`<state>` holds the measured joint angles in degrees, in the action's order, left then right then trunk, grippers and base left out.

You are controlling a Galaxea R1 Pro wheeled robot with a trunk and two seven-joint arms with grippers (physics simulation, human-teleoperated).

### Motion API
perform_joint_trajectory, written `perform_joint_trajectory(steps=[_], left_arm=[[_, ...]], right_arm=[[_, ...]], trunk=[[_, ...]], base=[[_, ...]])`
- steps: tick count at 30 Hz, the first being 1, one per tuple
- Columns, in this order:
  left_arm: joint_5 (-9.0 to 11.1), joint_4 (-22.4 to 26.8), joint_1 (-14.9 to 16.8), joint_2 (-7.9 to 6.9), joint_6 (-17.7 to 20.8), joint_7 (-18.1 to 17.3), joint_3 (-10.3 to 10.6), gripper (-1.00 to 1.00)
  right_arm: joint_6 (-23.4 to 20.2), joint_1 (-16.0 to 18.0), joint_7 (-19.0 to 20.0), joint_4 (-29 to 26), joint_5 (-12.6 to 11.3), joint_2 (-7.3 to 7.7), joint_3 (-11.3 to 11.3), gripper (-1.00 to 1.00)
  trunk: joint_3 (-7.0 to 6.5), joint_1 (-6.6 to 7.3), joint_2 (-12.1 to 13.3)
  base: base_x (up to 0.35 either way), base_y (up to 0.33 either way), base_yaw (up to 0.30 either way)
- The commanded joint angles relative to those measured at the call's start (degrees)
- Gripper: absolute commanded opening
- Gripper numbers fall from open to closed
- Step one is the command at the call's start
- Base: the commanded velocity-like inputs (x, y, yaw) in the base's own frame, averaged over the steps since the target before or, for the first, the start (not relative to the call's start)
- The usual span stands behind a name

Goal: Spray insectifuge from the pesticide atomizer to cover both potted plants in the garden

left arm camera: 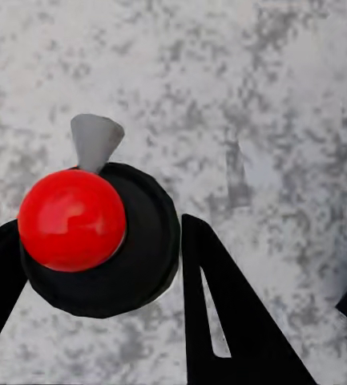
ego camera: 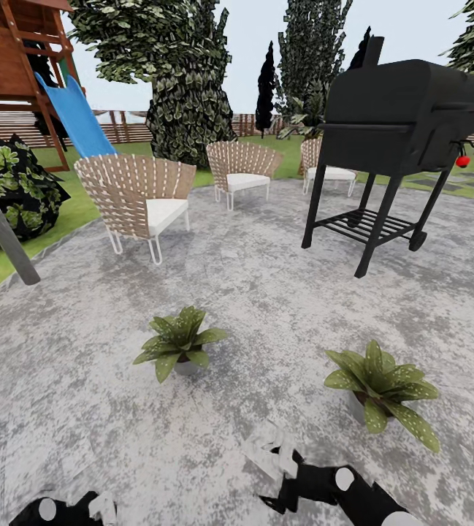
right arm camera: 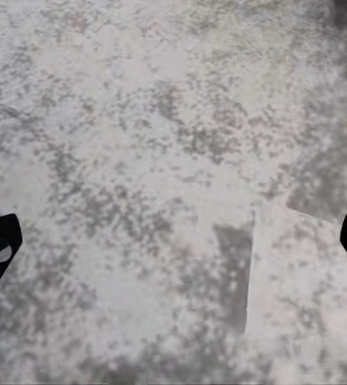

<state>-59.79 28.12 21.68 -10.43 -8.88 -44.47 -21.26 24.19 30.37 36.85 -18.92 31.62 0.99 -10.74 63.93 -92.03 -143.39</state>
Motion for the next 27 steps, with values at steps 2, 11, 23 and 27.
perform_joint_trajectory(steps=[2, 11, 23, 27], left_arm=[[3.0, -6.6, 0.0, 0.15, -1.3, 6.5, -7.6, -1.00], [28.5, -14.7, -1.7, -0.40, -11.2, 21.9, -17.6, -1.00], [31.3, -15.4, -4.0, 0.14, -18.5, 40.3, -17.6, -1.00], [31.3, -17.1, -4.0, 0.15, -18.5, 40.3, -17.7, -1.00]], right_arm=[[0.4, 0.0, -17.0, 10.8, -0.9, 0.24, 0.3, 1.00], [1.9, -4.5, -43.3, 17.2, -32.5, 0.49, 1.2, 1.00], [9.0, -6.3, -52.4, 17.4, -33.6, -0.68, 1.0, 1.00], [9.0, -6.5, -52.5, 17.4, -33.6, -1.13, 1.1, 1.00]], trunk=[[0.04, 0.02, 0.0], [0.04, 0.02, 0.0], [0.04, 0.02, 0.0], [0.04, 0.02, 0.0]], base=[[0.000, 0.000, 0.000], [0.000, 0.000, 0.000], [0.000, 0.000, 0.000], [0.000, 0.000, 0.000]])
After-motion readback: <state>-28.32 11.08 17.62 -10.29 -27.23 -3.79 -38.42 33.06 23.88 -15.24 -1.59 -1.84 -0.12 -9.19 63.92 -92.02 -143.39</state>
